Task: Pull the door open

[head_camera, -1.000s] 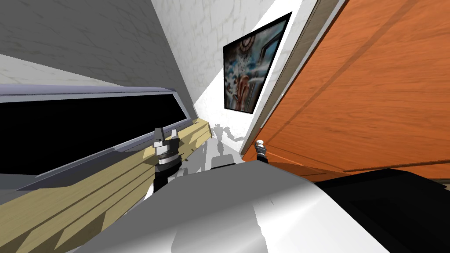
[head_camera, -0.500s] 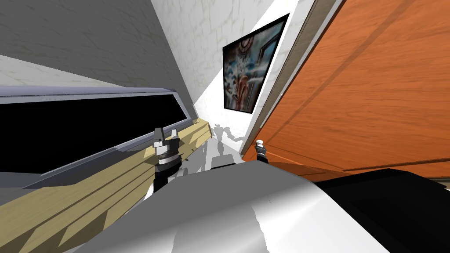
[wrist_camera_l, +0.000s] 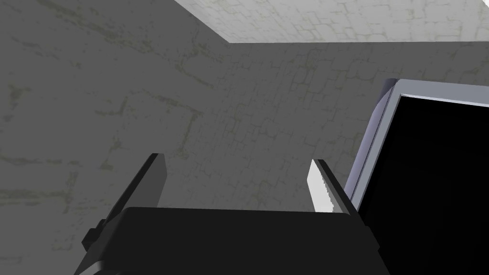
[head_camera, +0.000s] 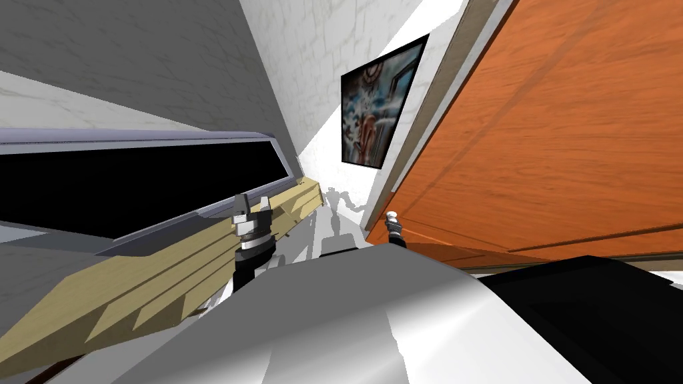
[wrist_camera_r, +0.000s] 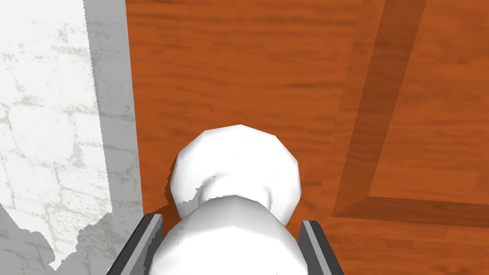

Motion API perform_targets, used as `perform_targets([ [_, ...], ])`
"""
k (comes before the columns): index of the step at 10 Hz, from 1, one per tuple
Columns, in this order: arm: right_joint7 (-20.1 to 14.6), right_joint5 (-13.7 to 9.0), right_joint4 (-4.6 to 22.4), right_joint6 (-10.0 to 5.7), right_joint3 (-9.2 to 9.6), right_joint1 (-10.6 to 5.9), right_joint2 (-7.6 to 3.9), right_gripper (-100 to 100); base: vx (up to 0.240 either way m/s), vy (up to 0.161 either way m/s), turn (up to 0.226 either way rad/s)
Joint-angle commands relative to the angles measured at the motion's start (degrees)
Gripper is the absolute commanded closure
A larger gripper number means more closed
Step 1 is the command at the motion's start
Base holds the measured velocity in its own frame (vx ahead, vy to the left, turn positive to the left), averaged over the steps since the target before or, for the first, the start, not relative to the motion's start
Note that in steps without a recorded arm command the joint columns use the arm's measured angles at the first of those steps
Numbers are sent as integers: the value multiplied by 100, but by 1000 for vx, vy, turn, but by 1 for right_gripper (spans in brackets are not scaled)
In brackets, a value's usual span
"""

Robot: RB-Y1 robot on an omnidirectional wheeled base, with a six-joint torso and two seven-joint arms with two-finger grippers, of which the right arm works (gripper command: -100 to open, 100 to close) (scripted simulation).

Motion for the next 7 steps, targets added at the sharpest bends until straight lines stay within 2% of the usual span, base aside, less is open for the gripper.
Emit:
perform_targets([
  [1, -98, 61, -29, -4, 122, 24, -29, 100, -216, 23, 60],
  [5, -289, 217, -173, 14, 414, 95, -119, 100, -241, 10, 63],
  [6, -245, 195, -144, 15, 367, 71, -101, 100, -115, 18, 15],
  [7, -314, 260, -199, 10, 493, 126, -135, 100, -130, -23, 65],
])
